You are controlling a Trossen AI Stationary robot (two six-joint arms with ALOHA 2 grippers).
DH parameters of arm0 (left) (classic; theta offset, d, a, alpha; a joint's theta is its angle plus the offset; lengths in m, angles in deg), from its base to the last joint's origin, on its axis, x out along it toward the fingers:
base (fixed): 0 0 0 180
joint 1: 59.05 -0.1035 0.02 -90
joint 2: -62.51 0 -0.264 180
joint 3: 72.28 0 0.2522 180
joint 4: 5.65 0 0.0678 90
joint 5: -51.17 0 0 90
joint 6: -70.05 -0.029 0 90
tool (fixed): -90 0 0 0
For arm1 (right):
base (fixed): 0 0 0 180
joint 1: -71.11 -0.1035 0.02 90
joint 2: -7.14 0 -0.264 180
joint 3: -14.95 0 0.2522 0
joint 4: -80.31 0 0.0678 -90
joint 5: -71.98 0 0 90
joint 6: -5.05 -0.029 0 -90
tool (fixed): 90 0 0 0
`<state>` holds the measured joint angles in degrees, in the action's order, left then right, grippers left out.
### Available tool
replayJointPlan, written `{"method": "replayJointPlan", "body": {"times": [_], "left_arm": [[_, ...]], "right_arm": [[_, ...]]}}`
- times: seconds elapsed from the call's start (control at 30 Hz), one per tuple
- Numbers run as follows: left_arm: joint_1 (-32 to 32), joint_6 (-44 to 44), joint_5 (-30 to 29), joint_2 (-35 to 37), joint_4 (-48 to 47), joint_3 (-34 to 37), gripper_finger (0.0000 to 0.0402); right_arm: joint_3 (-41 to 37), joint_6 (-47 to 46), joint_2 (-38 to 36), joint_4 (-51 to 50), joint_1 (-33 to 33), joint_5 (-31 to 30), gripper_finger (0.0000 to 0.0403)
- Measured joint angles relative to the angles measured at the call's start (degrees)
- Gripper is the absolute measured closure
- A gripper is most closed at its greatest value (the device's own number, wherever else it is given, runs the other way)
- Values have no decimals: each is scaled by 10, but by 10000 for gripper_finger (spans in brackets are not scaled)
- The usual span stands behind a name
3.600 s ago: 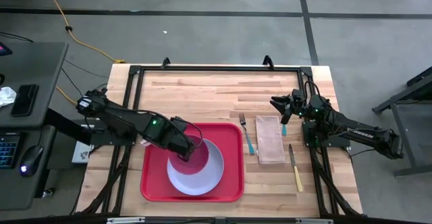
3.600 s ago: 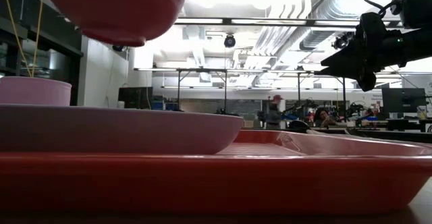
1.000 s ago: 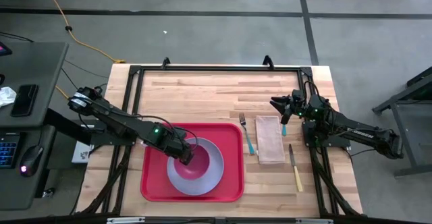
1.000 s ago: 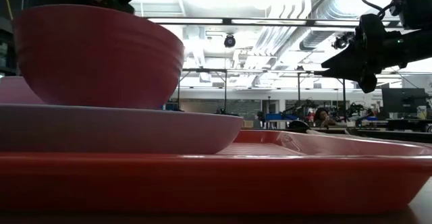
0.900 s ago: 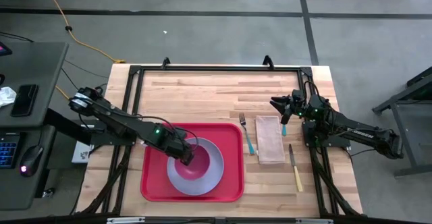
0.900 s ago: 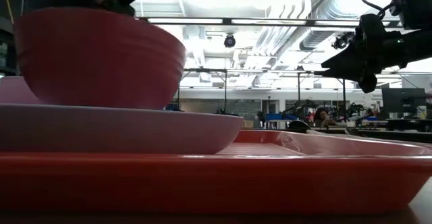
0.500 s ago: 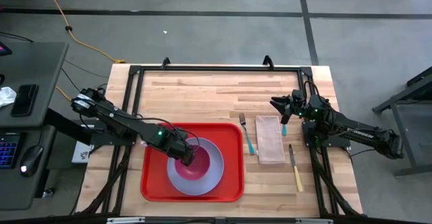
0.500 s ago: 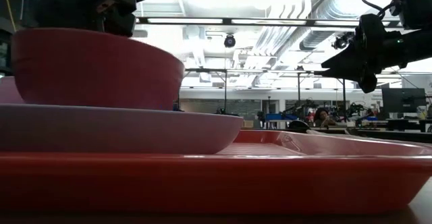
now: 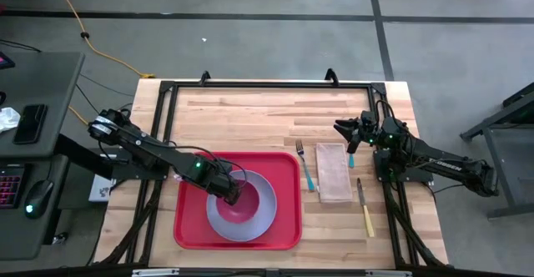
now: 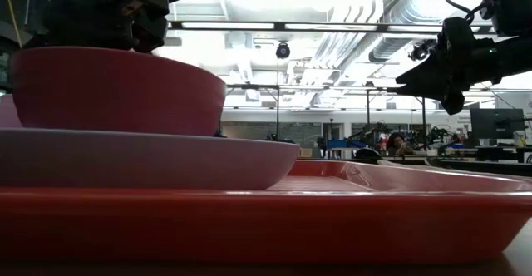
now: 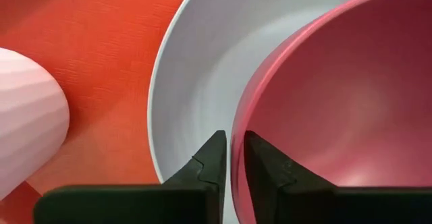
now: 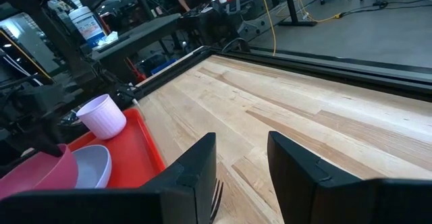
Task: Set up tray
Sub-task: Put the pink bowl on the white plate on the red tray
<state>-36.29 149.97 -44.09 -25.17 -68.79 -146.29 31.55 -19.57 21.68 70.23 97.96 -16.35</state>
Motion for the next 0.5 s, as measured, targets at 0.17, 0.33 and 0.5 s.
{"method": "replayJointPlan", "body": {"times": [0.17,0.33,0.5], "left_arm": [[0,1,-3,0,0,0,313],[0,1,-9,0,0,0,312],[0,13,-9,0,0,0,311]], "right_arm": [[0,0,0,0,0,0,291],[0,0,0,0,0,0,291],[0,0,0,0,0,0,291]]}}
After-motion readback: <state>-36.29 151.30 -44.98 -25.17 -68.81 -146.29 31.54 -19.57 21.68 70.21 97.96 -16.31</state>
